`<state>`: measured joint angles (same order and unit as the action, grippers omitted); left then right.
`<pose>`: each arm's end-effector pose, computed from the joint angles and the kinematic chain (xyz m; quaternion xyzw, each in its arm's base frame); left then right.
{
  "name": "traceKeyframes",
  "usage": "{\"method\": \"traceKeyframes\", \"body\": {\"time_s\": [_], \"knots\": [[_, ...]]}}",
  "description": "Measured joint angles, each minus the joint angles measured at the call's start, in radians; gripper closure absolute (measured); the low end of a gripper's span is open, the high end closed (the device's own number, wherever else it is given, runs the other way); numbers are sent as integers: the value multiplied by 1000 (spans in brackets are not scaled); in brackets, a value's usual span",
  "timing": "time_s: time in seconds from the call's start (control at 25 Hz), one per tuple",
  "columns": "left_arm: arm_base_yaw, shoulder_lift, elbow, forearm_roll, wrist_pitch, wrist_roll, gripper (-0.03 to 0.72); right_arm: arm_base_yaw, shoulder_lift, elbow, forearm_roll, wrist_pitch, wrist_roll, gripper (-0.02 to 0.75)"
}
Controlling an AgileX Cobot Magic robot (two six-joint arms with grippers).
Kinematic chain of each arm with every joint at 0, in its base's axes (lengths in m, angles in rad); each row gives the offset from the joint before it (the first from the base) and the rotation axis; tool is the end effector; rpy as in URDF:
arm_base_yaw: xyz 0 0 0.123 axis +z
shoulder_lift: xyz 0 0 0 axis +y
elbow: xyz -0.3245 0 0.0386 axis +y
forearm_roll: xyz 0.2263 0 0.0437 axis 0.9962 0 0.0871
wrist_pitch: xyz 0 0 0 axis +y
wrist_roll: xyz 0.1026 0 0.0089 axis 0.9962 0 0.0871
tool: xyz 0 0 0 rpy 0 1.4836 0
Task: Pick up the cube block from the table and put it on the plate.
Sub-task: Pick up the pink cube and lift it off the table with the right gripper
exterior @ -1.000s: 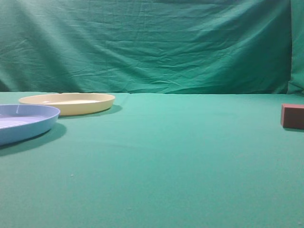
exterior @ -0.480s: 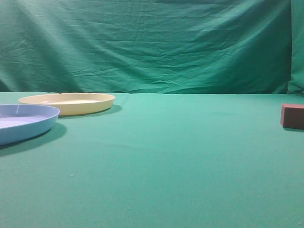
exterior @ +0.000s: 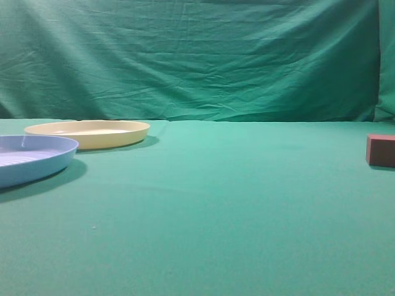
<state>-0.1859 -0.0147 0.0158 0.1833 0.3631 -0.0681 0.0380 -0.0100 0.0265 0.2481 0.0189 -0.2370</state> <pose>0.0015 0.0065 0.1727 0.0954 0.7904 0.0009 0.6052 0.0049 0.0007 0.2036 -0.0110 0.6883 0.0194 0.7251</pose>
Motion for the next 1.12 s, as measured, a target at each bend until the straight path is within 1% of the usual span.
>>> {"method": "traceKeyframes", "body": {"time_s": [0.08, 0.2, 0.36, 0.56, 0.72, 0.84, 0.92, 0.96, 1.0, 1.04, 1.12], "knots": [[0, 0, 0, 0, 0, 0, 688, 0, 0, 0, 22, -25, 0, 738], [0, 0, 0, 0, 0, 0, 688, 0, 56, -37, 30, 43, 0, 738], [0, 0, 0, 0, 0, 0, 688, 0, 275, -175, 32, 127, 0, 738], [0, 0, 0, 0, 0, 0, 688, 0, 606, -372, 42, 310, -4, 738], [0, 0, 0, 0, 0, 0, 688, 0, 797, -497, 42, 443, -4, 738], [0, 0, 0, 0, 0, 0, 688, 2, 903, -584, 43, 494, -6, 738], [0, 0, 0, 0, 0, 0, 688, 35, 969, -638, 43, 513, -60, 738], [0, 0, 0, 0, 0, 0, 688, 65, 1003, -664, 43, 523, -97, 689], [0, 0, 0, 0, 0, 0, 688, 101, 1037, -687, 43, 532, -137, 689], [0, 0, 0, 0, 0, 0, 688, 133, 1064, -704, 43, 535, -161, 624], [0, 0, 0, 0, 0, 0, 688, 173, 1128, -737, 44, 534, -170, 537]]}}
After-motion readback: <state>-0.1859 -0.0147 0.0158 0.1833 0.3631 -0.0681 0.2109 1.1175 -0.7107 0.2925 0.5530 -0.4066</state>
